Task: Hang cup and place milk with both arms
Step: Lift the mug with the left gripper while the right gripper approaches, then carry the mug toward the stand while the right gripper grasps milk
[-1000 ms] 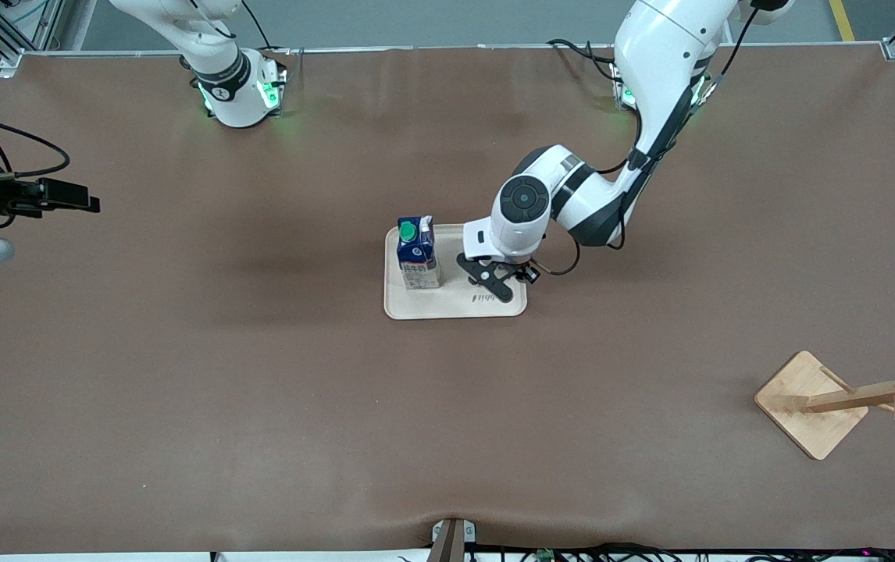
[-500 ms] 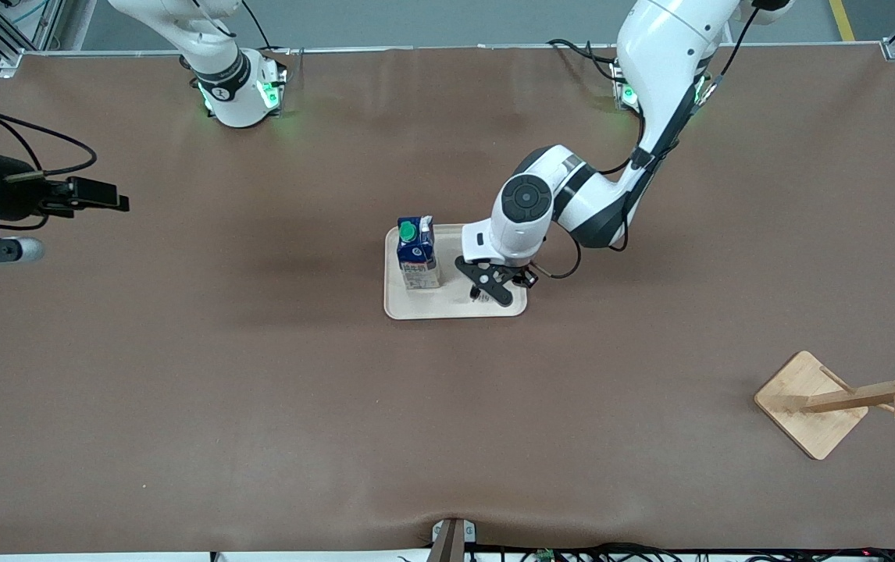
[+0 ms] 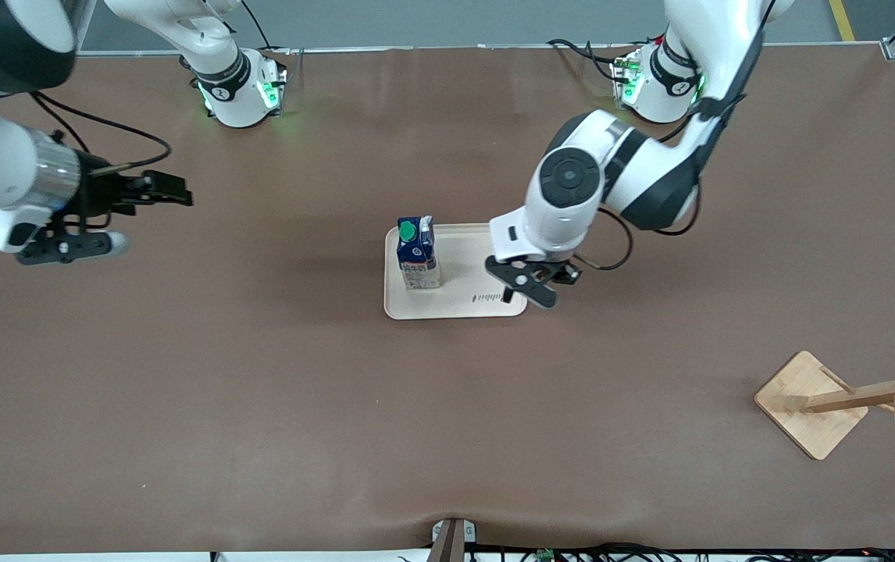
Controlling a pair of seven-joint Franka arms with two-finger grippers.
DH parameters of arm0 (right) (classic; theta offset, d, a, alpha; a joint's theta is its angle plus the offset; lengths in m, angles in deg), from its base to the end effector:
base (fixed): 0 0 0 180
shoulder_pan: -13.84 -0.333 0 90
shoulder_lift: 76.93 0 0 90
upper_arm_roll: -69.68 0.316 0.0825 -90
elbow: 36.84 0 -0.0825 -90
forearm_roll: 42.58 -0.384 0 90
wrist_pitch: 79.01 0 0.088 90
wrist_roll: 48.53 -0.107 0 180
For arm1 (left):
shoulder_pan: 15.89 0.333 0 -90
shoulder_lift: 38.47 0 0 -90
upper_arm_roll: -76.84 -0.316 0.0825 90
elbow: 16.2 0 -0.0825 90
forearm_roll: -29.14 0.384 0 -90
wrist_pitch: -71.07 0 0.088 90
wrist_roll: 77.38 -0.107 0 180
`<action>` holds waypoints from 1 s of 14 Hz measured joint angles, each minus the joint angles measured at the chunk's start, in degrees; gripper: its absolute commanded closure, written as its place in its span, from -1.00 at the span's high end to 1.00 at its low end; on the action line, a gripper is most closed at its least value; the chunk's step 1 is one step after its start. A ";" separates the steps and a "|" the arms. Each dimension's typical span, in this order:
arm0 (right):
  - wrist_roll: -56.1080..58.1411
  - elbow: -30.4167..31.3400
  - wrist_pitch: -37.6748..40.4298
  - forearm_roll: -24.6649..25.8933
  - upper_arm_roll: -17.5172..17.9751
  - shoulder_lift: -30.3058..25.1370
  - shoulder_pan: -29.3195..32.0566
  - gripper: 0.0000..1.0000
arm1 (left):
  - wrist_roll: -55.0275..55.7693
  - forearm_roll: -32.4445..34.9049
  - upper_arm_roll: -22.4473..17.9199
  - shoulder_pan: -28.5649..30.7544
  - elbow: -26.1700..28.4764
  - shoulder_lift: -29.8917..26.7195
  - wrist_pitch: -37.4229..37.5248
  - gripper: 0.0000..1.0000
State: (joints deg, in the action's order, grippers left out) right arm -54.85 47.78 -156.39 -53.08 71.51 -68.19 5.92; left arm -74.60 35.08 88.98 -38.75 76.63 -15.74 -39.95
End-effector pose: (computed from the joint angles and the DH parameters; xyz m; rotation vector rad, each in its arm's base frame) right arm 0.5611 0.1179 0.5678 -2.9585 -0.1112 0.4506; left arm 0.5526 -0.3595 0.3925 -2.9708 0.9024 0.0954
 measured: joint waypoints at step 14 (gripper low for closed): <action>-32.83 2.22 -17.92 -1.00 0.14 9.73 -24.72 1.00 | -0.15 -2.20 -0.03 19.04 -2.65 -8.50 10.46 -1.00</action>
State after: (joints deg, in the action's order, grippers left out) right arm -87.68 50.00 -174.31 -54.08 71.64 -58.45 -18.80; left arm -74.75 32.88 88.95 -19.71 73.98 -24.24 -29.49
